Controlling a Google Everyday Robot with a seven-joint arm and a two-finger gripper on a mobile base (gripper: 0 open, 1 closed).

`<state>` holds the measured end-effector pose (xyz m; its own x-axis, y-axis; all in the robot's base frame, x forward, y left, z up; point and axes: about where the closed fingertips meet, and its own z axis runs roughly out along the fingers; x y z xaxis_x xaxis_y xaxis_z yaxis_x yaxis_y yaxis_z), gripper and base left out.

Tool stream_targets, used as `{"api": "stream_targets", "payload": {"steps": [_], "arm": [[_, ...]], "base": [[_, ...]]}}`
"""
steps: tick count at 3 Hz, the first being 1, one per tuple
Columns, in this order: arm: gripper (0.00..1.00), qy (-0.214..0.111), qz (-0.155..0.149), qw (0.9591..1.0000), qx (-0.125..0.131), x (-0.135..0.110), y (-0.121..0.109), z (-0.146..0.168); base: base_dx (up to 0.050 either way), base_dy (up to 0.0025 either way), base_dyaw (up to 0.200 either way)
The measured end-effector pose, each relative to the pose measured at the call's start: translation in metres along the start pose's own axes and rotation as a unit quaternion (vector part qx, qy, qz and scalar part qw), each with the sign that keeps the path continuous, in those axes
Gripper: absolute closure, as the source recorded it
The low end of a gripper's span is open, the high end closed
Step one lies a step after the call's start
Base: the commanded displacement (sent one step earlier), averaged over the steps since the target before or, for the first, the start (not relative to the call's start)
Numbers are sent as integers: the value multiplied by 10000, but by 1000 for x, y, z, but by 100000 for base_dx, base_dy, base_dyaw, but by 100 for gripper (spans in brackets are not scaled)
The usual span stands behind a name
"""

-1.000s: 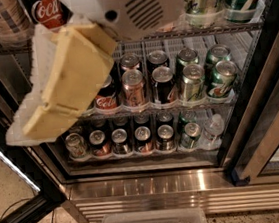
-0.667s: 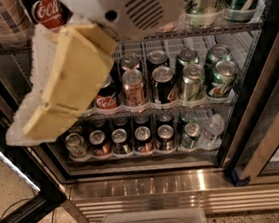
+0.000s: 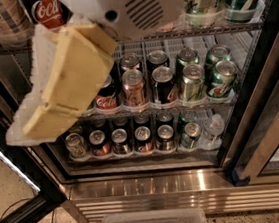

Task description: Pick blue plastic bottle from top shelf of fridge

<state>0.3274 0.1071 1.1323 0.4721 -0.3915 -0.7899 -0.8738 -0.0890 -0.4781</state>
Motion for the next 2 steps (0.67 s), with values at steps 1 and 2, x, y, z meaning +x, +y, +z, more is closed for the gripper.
{"api": "stream_targets", "payload": {"steps": [1,2], "arm": [[0,0,0,10000,0,0,0,0],[0,2130,599,9752,67,149,-8,10]], "base": [[0,0,0],[-4950,0,0]]}}
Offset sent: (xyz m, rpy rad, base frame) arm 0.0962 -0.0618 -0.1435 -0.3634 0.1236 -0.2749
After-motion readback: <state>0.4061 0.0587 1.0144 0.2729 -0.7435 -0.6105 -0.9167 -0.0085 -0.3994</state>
